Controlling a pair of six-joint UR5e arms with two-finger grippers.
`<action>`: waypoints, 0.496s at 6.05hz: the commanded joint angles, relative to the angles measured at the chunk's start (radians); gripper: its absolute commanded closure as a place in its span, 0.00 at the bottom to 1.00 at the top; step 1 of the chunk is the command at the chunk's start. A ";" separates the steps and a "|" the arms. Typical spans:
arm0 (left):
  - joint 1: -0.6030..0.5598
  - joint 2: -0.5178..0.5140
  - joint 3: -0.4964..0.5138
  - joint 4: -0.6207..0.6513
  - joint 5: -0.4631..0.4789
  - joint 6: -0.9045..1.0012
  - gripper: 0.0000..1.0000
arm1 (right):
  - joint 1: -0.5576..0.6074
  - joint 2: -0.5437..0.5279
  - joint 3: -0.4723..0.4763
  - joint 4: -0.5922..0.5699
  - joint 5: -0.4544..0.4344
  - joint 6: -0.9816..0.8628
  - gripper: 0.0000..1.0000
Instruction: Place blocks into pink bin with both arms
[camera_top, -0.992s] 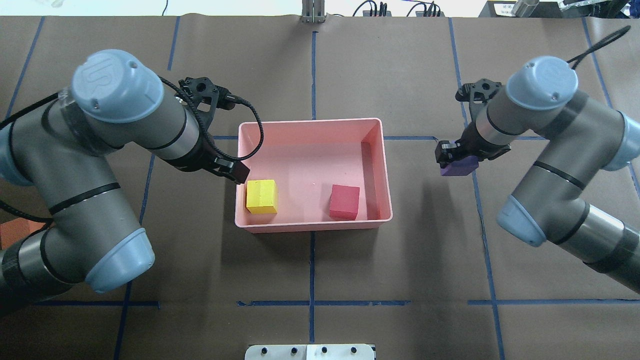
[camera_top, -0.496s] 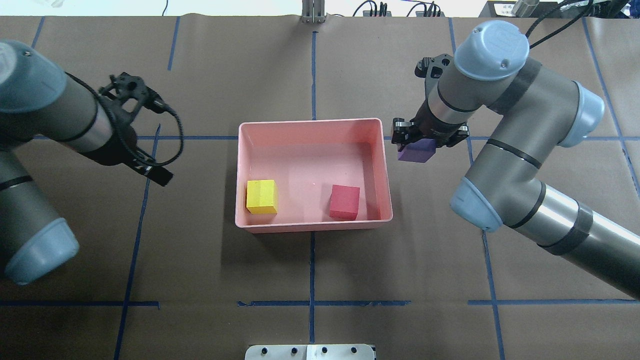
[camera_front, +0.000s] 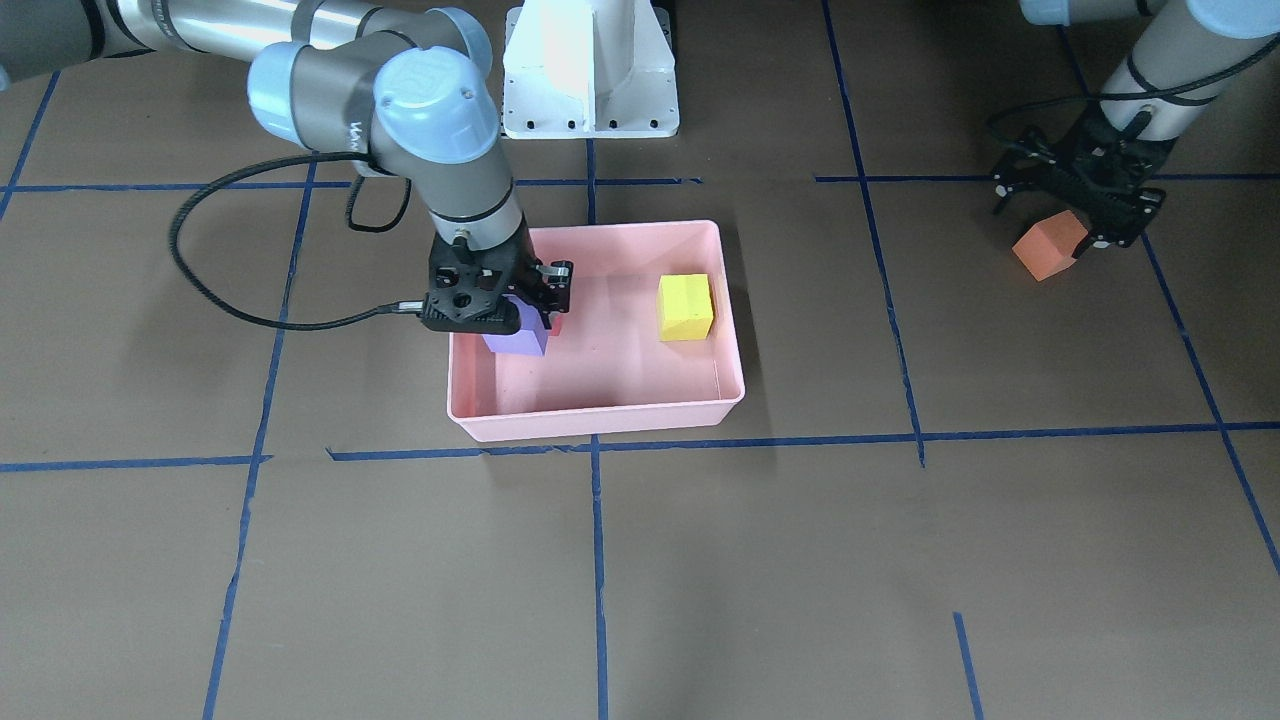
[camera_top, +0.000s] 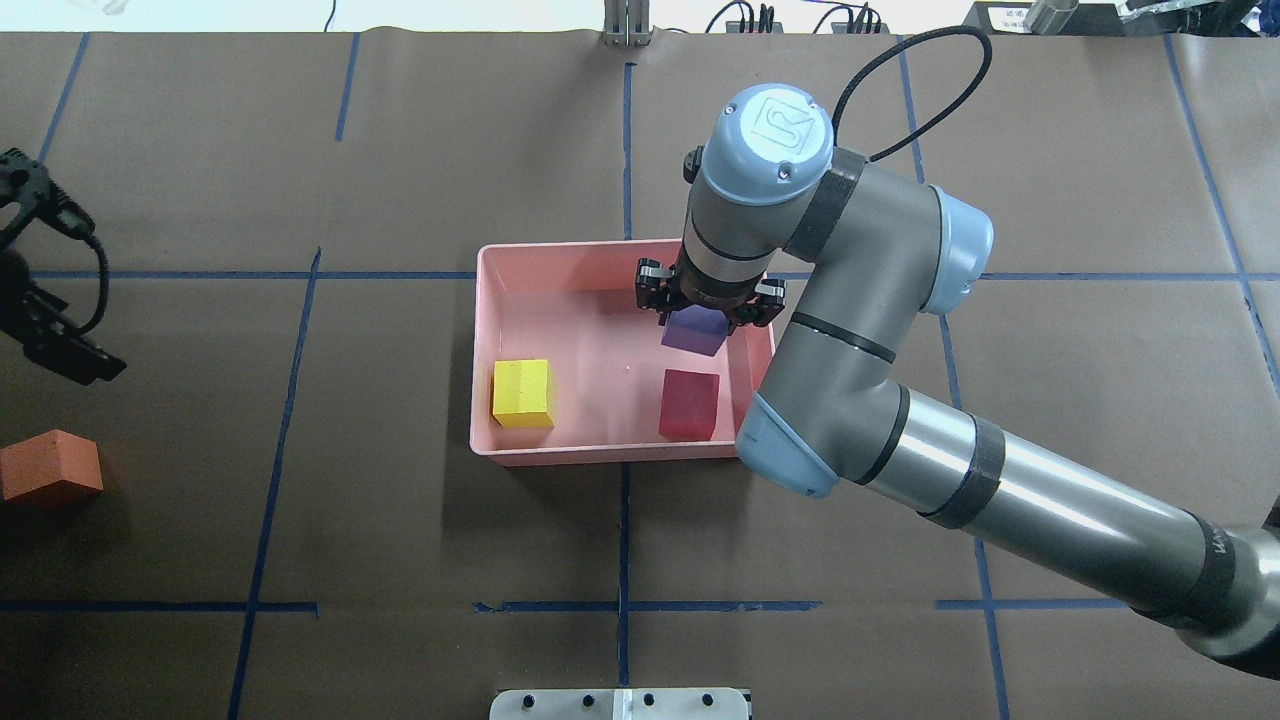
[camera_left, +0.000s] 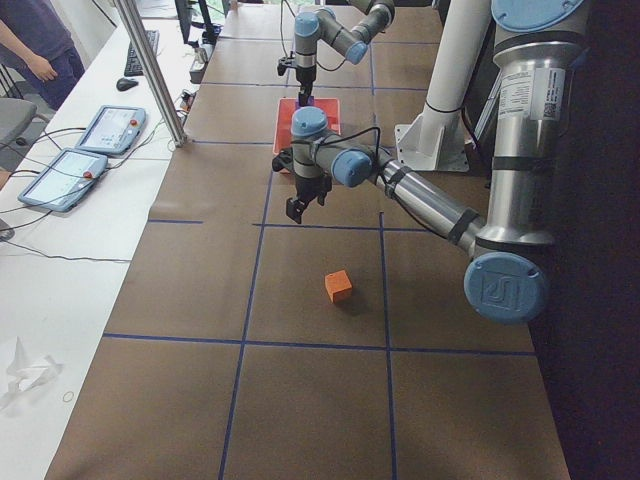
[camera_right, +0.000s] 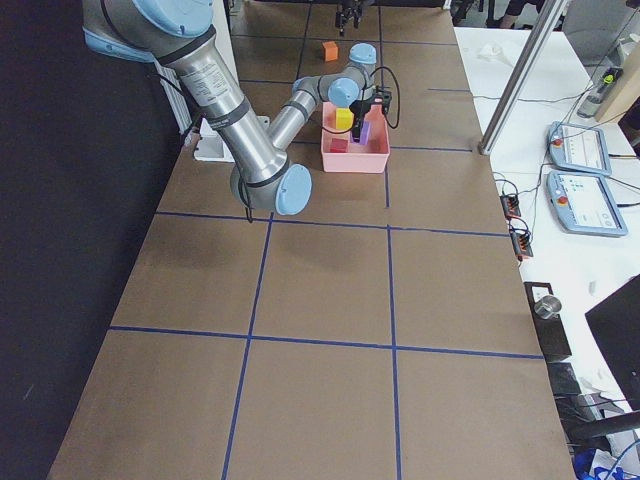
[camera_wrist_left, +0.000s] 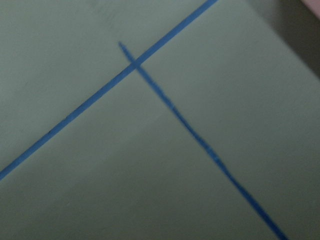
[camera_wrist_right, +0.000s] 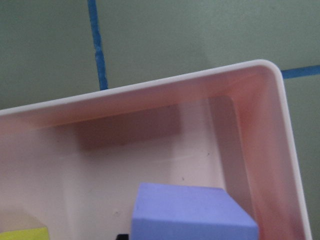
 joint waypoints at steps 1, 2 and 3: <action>-0.005 0.161 0.047 -0.274 -0.003 0.010 0.00 | -0.011 -0.005 0.004 0.001 -0.019 0.002 0.00; -0.006 0.223 0.095 -0.382 -0.003 -0.030 0.00 | -0.011 -0.006 0.004 0.001 -0.019 0.002 0.00; -0.006 0.264 0.094 -0.390 -0.001 -0.266 0.00 | -0.011 -0.008 0.005 0.001 -0.019 0.002 0.00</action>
